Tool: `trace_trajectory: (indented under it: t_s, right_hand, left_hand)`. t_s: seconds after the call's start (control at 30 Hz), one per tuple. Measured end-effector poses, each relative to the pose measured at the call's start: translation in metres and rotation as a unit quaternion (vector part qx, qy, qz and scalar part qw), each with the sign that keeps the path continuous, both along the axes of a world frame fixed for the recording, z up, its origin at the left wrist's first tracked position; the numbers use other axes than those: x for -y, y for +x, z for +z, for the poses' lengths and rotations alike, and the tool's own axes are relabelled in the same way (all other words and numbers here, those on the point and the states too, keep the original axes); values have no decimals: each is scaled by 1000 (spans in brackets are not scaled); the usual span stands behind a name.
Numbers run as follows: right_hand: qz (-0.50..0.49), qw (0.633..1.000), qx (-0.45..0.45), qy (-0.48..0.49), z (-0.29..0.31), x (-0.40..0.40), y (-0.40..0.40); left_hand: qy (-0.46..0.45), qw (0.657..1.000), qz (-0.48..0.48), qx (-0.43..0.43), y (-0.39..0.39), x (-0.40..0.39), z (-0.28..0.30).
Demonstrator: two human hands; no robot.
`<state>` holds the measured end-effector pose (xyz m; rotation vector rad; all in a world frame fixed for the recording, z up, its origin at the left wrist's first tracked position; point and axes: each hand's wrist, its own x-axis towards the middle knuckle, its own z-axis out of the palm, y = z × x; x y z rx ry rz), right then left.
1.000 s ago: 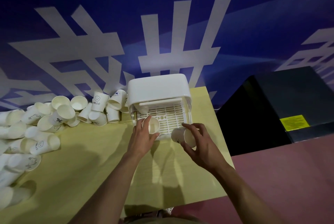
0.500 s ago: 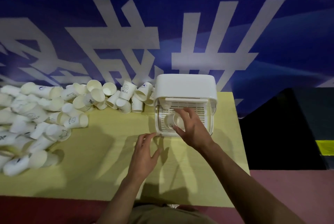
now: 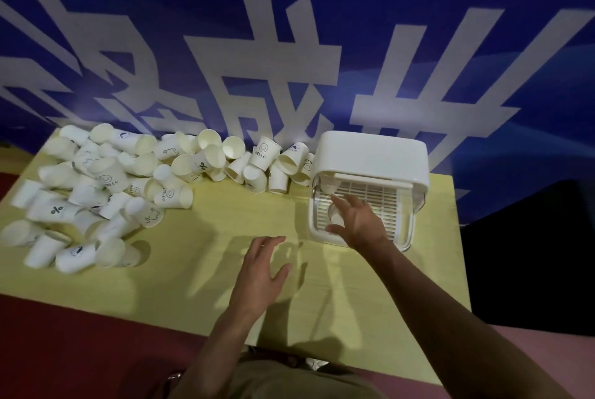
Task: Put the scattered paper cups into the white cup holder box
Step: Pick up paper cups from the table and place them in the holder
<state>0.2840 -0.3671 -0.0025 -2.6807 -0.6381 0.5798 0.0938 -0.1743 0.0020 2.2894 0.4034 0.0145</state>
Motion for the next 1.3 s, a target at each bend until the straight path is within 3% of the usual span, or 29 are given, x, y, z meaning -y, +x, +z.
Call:
trace_trajectory:
  t_s: [0.2, 0.5, 0.83, 1.13, 1.3]
  right_hand:
    - [10, 993, 103, 64, 20, -25, -29]
    - [80, 988, 76, 112, 46, -150, -68]
    - [133, 984, 51, 109, 32, -296, -127]
    - [106, 990, 45, 77, 5, -347, -138]
    - [127, 990, 48, 30, -16, -371, -113]
  left_hand:
    - [-7, 1000, -1, 16, -4, -27, -1]
    - [26, 996, 81, 40, -37, -136, 7]
    - [112, 966, 234, -20, -114, -303, -13]
    - [63, 975, 193, -91, -121, -350, -56]
    - [20, 983, 178, -52, -122, -358, -76]
